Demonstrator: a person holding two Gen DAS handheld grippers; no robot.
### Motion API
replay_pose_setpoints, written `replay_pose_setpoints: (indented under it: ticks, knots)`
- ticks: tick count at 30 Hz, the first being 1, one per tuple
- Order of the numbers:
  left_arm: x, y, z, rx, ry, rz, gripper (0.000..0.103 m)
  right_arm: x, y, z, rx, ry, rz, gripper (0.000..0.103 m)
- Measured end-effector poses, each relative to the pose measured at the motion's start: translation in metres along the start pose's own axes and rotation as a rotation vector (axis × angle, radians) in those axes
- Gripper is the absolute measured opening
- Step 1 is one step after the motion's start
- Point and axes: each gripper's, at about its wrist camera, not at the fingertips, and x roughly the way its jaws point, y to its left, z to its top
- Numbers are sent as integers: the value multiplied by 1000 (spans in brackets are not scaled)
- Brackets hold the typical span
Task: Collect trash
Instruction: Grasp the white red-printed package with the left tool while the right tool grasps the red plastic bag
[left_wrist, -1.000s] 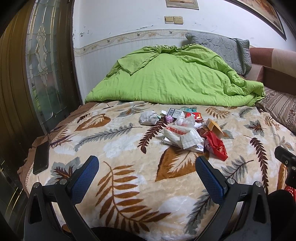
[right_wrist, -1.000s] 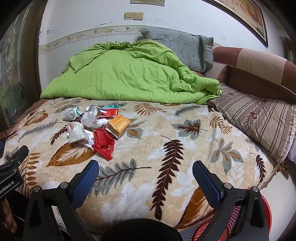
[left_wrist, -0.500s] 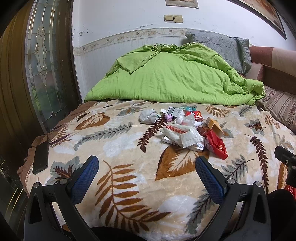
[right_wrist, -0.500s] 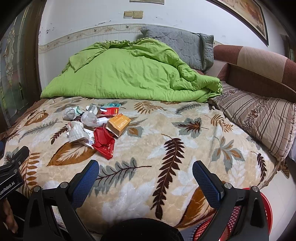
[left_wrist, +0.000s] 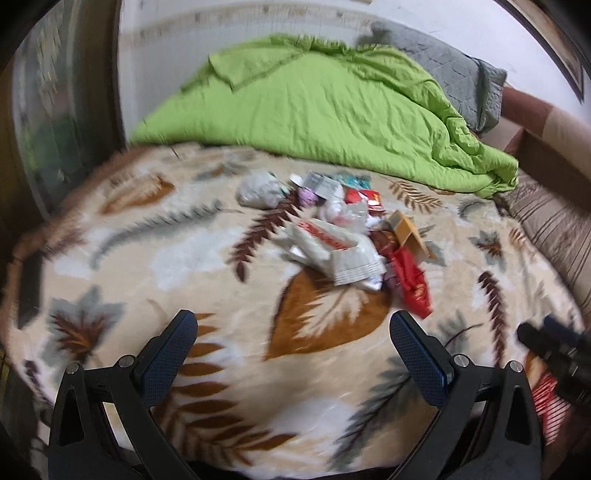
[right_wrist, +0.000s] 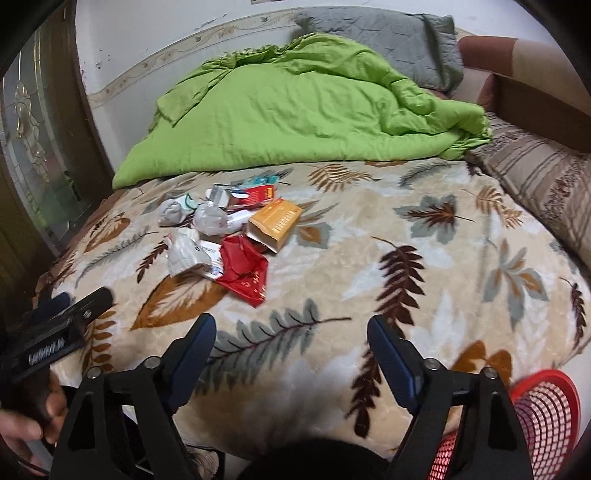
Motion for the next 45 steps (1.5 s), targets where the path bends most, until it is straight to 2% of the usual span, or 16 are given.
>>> replay_pose_setpoints:
  ticks: [3,5,7,9,13,15,17,20,25,33,35,36,38,41,43,45]
  knots:
    - [23,0,21,-51,56,-51,103,7,-1,5,20,11,27,81]
    - [40,-2,33,-79,88,-68,96,13,-2,4,31,27,31,81]
    - [54,-1,43,-110,123,-89,84,16,-5,3,47,38,51,81]
    - [73,-2,51,-153,173,-127,83,15,-9,3,70,35,63,81]
    - [103,-7,60,-175,213,-114,80,19,-16,4,97,55,80,81]
    - [117,-9,62,-178,225,-114,68,21,-15,5,95,67,87,81]
    - [126,-8,64,-184,230,-151,61,24,-13,7,88,87,98,81]
    - [126,-10,66,-159,199,-178,40,34,-10,12,81,112,128,81]
    - [121,-8,65,-116,166,-208,38,60,4,30,70,159,182,81]
    - [104,16,60,-125,139,-251,37,130,26,42,58,279,180,80]
    - [102,22,59,-128,140,-262,37,143,28,40,74,307,175,71]
    - [101,24,58,-128,137,-265,37,148,30,40,73,318,172,61]
    - [99,25,57,-117,129,-267,37,152,32,37,71,329,172,55]
    - [96,20,56,-71,107,-237,37,145,33,38,63,289,171,39]
    - [92,15,57,-39,83,-218,37,139,33,38,60,263,171,21]
    - [87,9,57,-5,52,-197,37,131,29,39,67,230,162,18]
